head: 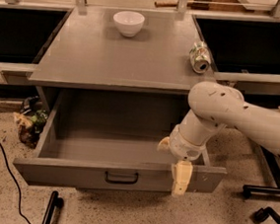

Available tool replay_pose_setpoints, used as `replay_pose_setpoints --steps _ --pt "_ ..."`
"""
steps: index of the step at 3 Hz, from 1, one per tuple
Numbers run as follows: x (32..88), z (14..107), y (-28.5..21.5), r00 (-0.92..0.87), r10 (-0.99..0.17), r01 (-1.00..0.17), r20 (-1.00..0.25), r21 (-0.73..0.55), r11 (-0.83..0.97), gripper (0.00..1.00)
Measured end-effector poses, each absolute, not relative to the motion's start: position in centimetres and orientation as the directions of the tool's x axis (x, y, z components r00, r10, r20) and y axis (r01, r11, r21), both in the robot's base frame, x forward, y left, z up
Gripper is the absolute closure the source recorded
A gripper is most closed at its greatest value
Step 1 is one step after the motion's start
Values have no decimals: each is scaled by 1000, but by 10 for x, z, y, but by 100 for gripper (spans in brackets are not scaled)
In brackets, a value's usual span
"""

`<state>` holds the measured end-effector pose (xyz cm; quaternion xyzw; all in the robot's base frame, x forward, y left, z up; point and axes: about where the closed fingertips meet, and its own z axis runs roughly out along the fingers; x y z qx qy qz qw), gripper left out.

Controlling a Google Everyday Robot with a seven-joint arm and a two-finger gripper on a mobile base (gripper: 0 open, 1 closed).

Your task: Open top drawer

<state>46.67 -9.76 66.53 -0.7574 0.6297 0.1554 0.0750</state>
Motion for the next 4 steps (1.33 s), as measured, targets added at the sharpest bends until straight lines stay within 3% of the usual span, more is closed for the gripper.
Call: replay_pose_setpoints --steps 4 --pt "487 861 -185 192 -963 -977 -190 -125 -170 0"
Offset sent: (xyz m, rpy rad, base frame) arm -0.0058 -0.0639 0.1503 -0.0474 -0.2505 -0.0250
